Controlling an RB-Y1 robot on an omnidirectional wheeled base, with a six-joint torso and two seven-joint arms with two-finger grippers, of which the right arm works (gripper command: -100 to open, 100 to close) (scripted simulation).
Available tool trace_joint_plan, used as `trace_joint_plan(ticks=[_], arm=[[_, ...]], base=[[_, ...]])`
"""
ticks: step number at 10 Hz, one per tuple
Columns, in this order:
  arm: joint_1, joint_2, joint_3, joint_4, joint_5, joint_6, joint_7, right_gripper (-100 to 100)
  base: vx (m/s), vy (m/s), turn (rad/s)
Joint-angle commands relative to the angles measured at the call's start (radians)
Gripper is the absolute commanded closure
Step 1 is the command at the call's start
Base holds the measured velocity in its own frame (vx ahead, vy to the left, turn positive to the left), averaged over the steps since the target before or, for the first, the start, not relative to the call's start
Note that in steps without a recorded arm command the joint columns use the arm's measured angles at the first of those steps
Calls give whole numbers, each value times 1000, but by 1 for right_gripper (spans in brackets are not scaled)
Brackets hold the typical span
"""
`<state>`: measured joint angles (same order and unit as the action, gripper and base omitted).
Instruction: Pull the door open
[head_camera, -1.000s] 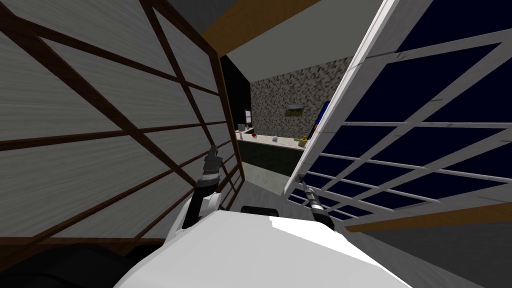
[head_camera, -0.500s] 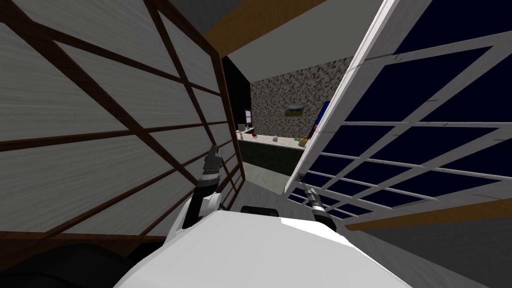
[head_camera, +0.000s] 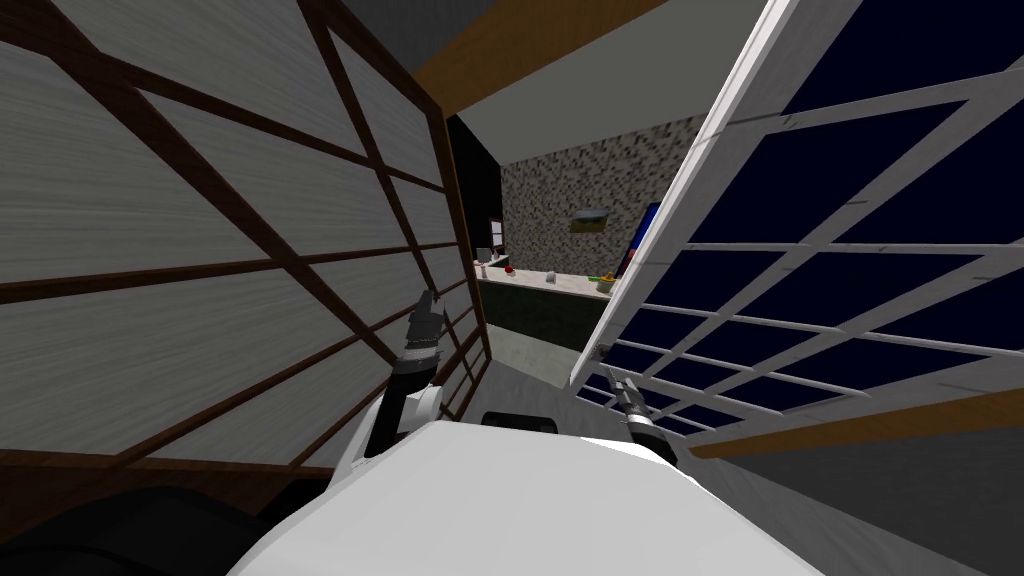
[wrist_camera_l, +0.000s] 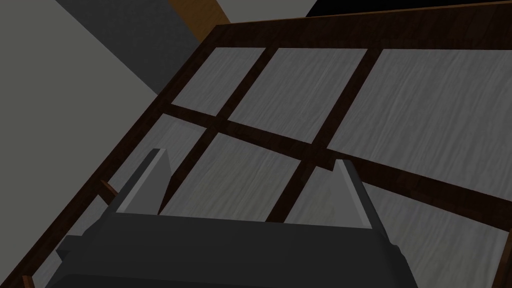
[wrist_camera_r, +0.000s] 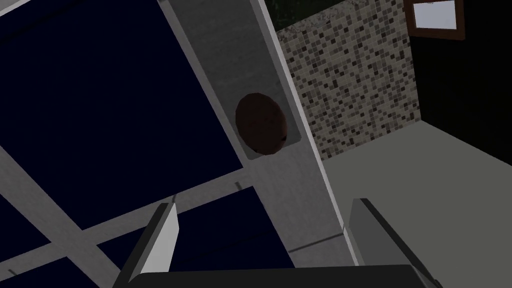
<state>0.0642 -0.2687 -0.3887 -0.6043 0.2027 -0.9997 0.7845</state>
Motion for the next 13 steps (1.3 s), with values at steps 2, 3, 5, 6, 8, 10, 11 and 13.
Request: trace_joint_plan(ticks=[2,3,5,6,8,10,11,13], arm=[[5,-1,-9,0,12,-3,67,-100],[7,-1,-15,1,20,-4,101,-100],[10,-2,-21,2,27,-6,142,-100],[12,-3,-27,2,34,-8,177,-100],[16,-4,-37,4,46,-11,233,-100],[20,-4,-45,5,57,-13,283,-100],[21,-5,-48,5,61,-14,301,-100],[24,-6,-55,6,69,-16,338,-100]], base=[[-20,28,-6],[-19,20,-1],[-18,23,-4],[-15,20,-3],[-24,31,-5],[-20,31,-5],[-15,21,-2],[-14,16,-3]])
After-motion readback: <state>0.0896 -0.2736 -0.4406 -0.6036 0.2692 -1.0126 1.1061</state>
